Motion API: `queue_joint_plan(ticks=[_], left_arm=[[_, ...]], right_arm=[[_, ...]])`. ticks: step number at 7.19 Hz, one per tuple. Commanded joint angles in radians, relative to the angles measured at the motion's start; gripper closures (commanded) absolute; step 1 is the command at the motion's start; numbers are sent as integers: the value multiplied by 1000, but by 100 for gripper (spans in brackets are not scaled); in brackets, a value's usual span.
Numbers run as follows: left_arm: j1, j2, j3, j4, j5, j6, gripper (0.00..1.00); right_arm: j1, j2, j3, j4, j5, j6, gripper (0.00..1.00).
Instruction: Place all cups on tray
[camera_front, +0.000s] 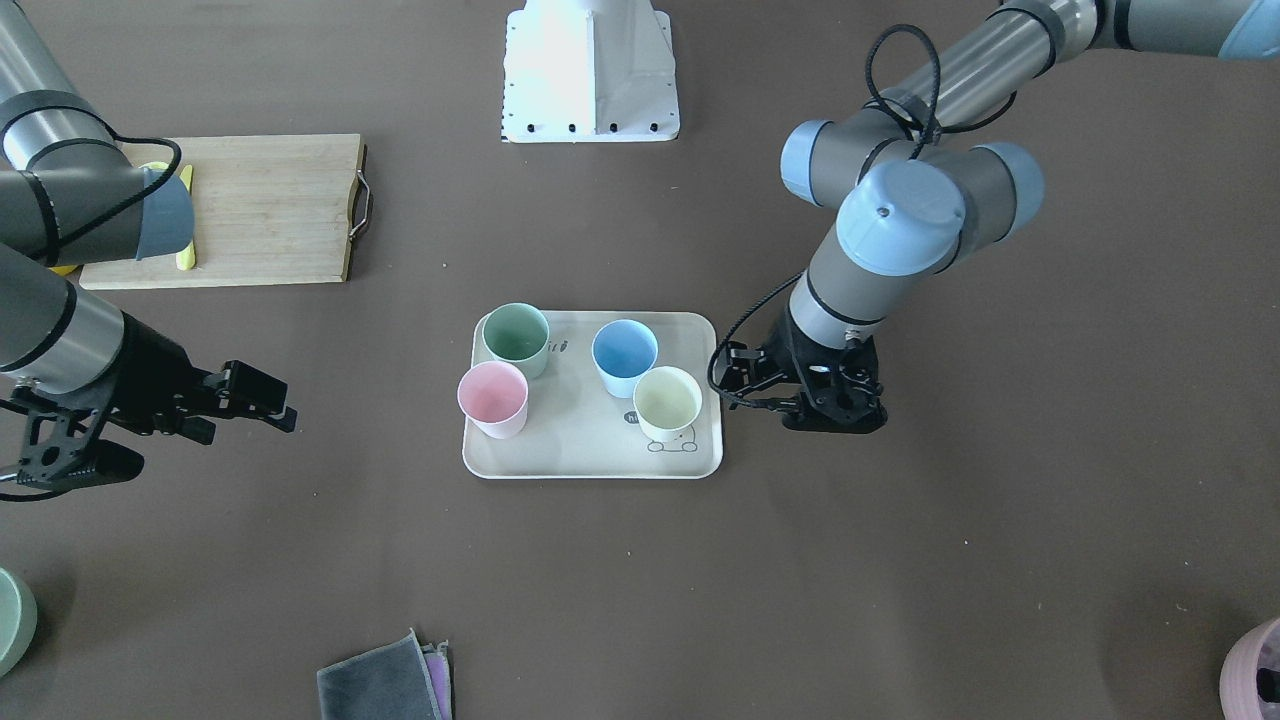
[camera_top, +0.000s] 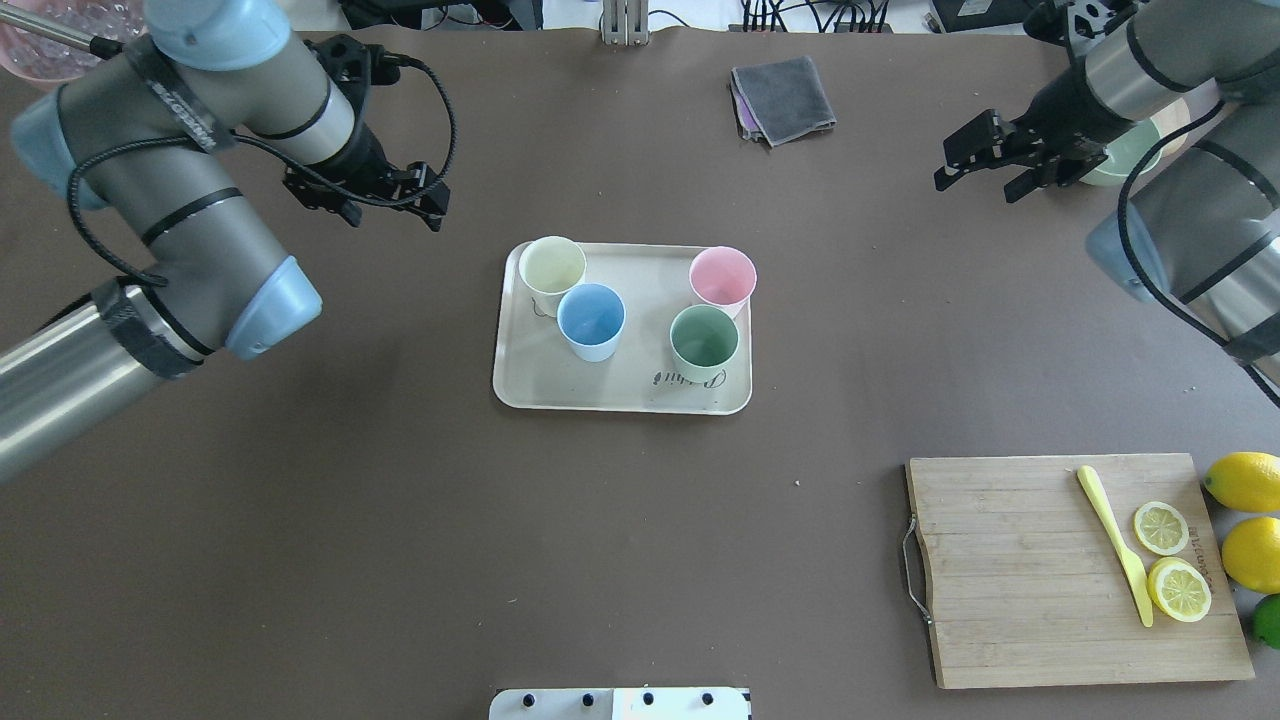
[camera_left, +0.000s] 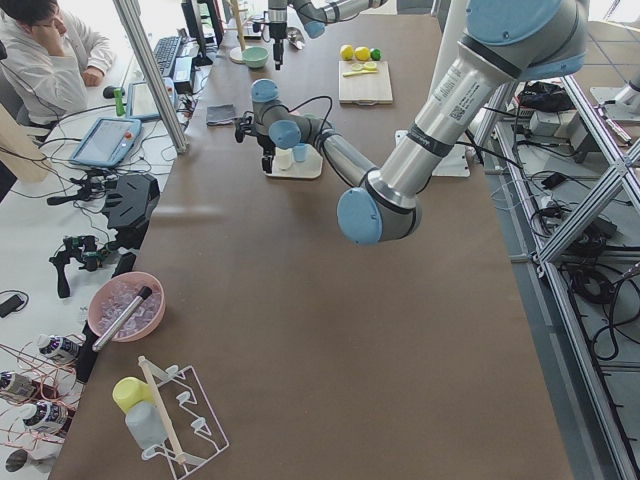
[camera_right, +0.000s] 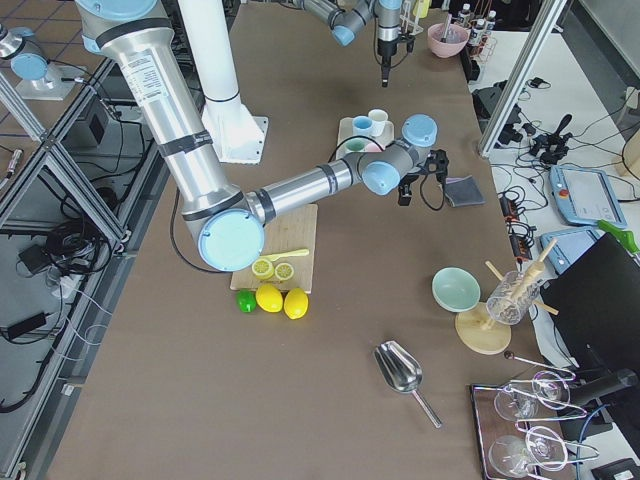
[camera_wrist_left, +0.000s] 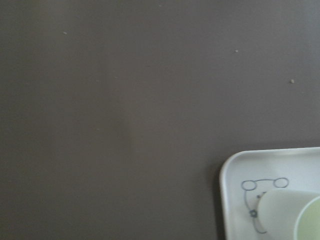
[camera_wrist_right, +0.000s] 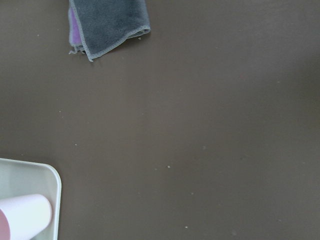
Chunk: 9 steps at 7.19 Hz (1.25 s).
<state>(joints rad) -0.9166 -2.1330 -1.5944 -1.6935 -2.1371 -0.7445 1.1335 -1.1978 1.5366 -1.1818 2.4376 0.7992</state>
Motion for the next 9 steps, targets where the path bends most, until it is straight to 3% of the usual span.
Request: queue_joint_plan(ticks=[1,2,4,6,8,9], left_arm=[[-190,234,-163,106,-12,410,2],[-297,327,-176,107,-14,618,2],[-472,433,-158,109,-15,855,2],[-536,526,-150,106,-140,918,2],[-561,603,-137,92,-208,912,2],[-561,620,-137,94,-255,907,2]], right_arm=[[118,-141,63,-4,41,-128,0],[162,-185,63,-5,43,-211,0],[239,-293,54,-7,41,-392,0],[335,-380,53,-60,41,-574,0],[405,-375,63,-177,41,-704,0],[408,-371,65,-182,41,-715,0]])
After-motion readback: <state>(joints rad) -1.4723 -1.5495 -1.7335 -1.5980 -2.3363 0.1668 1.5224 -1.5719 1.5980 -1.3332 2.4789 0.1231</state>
